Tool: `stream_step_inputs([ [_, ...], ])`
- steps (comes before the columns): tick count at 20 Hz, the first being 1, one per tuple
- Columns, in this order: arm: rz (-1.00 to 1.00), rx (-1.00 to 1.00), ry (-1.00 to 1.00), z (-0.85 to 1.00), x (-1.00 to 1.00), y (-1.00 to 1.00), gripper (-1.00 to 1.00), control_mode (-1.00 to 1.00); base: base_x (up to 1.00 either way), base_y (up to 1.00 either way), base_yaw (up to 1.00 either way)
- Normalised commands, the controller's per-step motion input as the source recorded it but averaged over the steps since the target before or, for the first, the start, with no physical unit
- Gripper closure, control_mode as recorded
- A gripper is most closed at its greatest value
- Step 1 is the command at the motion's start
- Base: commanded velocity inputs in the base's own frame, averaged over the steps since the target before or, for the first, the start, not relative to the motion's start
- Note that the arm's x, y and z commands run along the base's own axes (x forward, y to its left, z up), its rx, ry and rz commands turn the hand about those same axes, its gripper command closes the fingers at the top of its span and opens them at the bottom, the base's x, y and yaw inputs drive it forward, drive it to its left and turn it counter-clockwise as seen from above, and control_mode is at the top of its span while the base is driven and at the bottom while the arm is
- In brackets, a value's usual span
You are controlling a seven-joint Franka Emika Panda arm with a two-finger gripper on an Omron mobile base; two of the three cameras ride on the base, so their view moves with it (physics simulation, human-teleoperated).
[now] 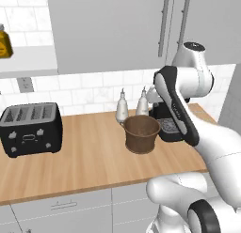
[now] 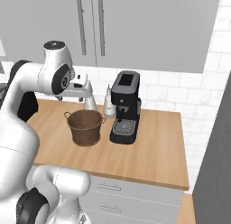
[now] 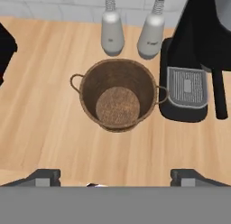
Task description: Open the cabinet, pick up the bread from the cabinet and place it in the basket. Then move the basket to the dining counter.
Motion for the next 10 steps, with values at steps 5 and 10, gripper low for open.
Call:
stream_step_inputs([
  [5, 0.01, 0.0, -0.5, 0.56, -0.07, 0.01, -1.0, -1.0, 0.0, 0.0, 0.0],
  [10, -0.09, 0.0, -0.32, 0.8, 0.03, 0.01, -1.0, -1.0, 0.0, 0.0, 0.0],
])
